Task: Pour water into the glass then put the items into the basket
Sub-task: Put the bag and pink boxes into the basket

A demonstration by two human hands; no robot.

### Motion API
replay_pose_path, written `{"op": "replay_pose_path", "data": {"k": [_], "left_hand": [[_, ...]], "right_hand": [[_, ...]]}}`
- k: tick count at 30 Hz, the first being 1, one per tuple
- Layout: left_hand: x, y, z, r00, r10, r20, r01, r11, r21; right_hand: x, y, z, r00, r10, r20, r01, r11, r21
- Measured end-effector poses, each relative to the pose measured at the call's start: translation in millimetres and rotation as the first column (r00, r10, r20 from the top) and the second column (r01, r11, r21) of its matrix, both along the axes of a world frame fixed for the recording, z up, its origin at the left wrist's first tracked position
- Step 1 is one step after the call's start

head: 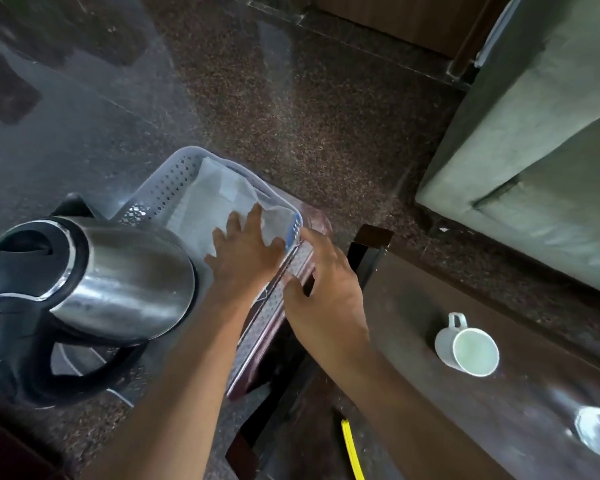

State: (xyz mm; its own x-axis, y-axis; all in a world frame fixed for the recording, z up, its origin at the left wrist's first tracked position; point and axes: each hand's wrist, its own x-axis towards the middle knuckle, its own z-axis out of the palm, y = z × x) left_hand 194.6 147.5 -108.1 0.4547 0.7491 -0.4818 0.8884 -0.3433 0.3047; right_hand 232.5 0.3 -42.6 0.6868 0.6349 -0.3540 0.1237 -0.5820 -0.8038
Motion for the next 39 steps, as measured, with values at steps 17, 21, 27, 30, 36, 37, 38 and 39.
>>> {"op": "replay_pose_path", "data": {"k": [17, 21, 27, 30, 36, 37, 38, 39], "left_hand": [[-28, -181, 48, 0.520, -0.378, 0.766, 0.138, 0.922, 0.362], [-35, -266, 48, 0.429, -0.249, 0.868, 0.174, 0.966, 0.191], [-36, -369, 33, 0.527, -0.209, 0.824, 0.346, 0.938, 0.017], [-36, -412, 17, 0.580, -0.172, 0.796, 0.417, 0.903, -0.108], [-28, -496, -13, 0.678, -0.128, 0.724, 0.471, 0.832, -0.294], [-25, -508, -17, 0.702, -0.114, 0.703, 0.474, 0.812, -0.342], [-22, -519, -20, 0.721, -0.110, 0.685, 0.479, 0.794, -0.376], [-19, -528, -22, 0.731, -0.116, 0.672, 0.487, 0.779, -0.396]], "right_hand": [[1, -163, 17, 0.937, 0.072, 0.341, -0.070, 0.997, -0.018], [-6, -249, 15, 0.933, -0.010, 0.359, 0.027, 0.999, -0.042], [-20, -379, -1, 0.918, -0.083, 0.388, 0.153, 0.976, -0.153], [-18, -433, -12, 0.899, -0.168, 0.404, 0.253, 0.953, -0.167], [5, -540, -49, 0.879, -0.158, 0.450, 0.353, 0.850, -0.392], [9, -555, -56, 0.892, -0.143, 0.428, 0.352, 0.813, -0.463], [14, -568, -63, 0.909, -0.123, 0.398, 0.338, 0.775, -0.533], [18, -579, -70, 0.924, -0.099, 0.368, 0.314, 0.745, -0.588]]}}
